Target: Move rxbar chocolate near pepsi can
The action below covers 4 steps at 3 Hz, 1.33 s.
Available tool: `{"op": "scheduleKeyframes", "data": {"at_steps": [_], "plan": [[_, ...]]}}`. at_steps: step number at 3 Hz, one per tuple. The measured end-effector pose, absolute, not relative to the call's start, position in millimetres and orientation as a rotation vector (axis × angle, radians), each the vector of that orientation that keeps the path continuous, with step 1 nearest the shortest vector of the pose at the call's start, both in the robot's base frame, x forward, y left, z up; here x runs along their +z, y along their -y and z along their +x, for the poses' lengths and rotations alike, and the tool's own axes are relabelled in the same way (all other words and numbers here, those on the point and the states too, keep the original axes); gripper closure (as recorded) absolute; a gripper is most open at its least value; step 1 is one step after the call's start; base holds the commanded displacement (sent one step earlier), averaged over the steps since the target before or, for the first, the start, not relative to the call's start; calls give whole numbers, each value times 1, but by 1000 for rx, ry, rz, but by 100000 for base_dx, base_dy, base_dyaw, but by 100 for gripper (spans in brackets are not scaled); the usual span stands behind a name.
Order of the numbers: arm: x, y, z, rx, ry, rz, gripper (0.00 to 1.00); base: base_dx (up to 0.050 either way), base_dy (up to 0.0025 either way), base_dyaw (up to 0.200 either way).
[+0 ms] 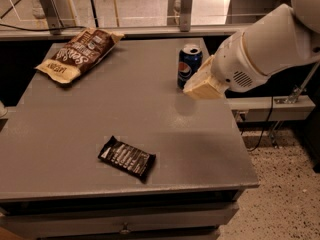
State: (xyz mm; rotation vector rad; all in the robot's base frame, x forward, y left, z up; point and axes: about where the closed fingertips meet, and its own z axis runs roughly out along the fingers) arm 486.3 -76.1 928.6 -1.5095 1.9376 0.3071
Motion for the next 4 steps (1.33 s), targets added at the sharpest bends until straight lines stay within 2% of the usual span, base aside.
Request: {"op": "scheduleKeyframes", "data": {"at_steps": [3, 4], "plan": [[904, 11, 405, 499, -1982, -1547, 13, 0, 0, 0], [892, -16, 388, 526, -1981, -1568, 0, 0, 0, 0]]}}
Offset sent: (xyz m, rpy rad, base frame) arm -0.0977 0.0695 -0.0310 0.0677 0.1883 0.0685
